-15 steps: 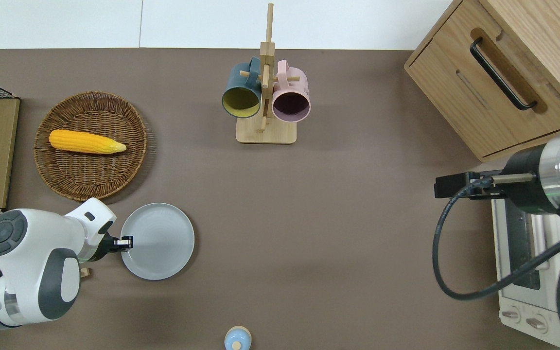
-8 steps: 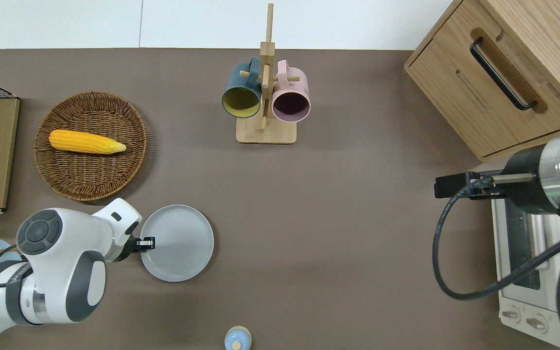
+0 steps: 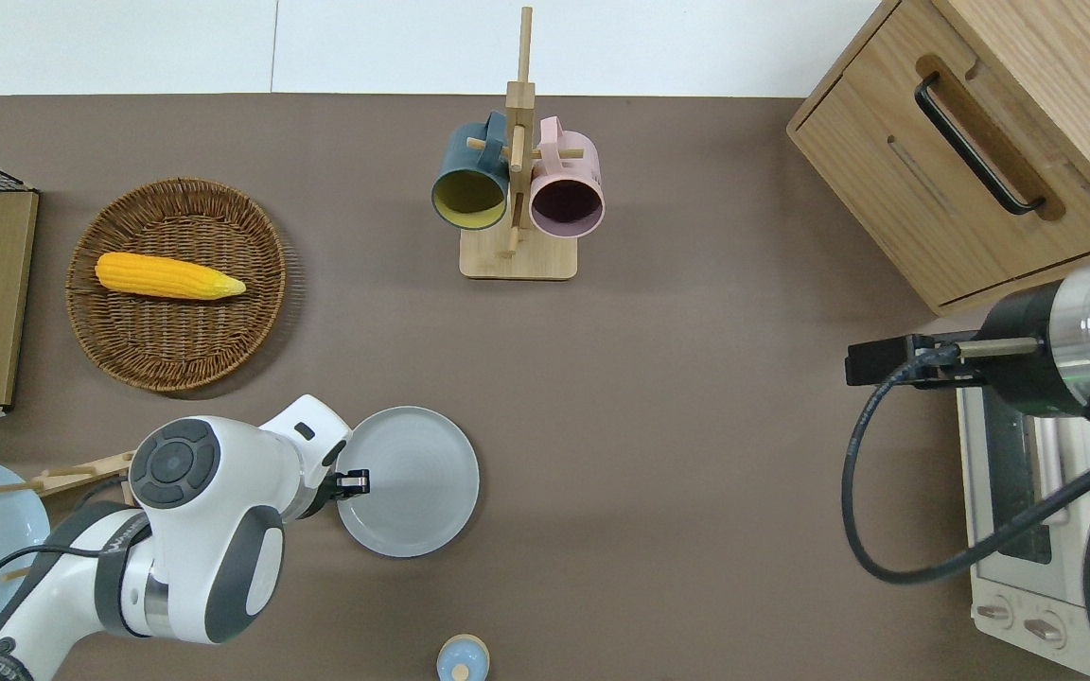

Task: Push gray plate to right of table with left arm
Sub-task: 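Push the gray plate with the left gripper away from the basket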

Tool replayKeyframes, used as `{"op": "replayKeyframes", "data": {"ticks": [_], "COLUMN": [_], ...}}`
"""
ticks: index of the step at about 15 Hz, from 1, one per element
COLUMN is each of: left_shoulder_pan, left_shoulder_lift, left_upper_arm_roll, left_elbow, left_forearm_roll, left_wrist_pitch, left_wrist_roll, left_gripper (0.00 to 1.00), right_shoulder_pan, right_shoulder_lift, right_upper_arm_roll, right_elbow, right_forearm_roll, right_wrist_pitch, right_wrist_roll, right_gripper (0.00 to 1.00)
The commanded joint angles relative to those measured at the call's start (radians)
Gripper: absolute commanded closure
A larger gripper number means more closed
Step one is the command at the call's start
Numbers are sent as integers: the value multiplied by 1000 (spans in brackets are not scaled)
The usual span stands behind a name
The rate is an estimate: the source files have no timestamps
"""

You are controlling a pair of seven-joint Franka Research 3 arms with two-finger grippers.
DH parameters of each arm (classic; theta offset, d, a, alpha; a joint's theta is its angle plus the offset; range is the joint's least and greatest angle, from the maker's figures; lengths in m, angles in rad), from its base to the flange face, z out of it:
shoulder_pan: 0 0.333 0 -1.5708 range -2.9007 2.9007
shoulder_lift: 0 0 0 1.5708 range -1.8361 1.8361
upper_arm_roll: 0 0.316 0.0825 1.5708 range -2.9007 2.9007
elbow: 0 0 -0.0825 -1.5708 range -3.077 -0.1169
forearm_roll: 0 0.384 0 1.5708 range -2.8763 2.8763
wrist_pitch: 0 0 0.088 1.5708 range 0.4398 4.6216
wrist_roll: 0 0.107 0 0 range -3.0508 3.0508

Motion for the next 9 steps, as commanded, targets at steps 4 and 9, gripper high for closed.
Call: {"op": "replayKeyframes", "data": {"ticks": [4, 9], "left_shoulder_pan": [-110, -110], "left_shoulder_lift": [43, 46], "left_upper_arm_roll": [-36, -115], "left_elbow": [44, 51], "left_forearm_roll": [-36, -68], "left_wrist_pitch": [31, 64], "left_wrist_roll": [-145, -226], "left_gripper": [1000, 1000], "right_shoulder_pan": [-6, -6], "right_shoulder_lift": [6, 6], "right_upper_arm_roll": [4, 4], "right_elbow": [14, 14], "right_forearm_roll": [16, 16], "right_wrist_pitch": [-7, -7], "right_wrist_roll": [2, 2], "right_gripper": [5, 5]}}
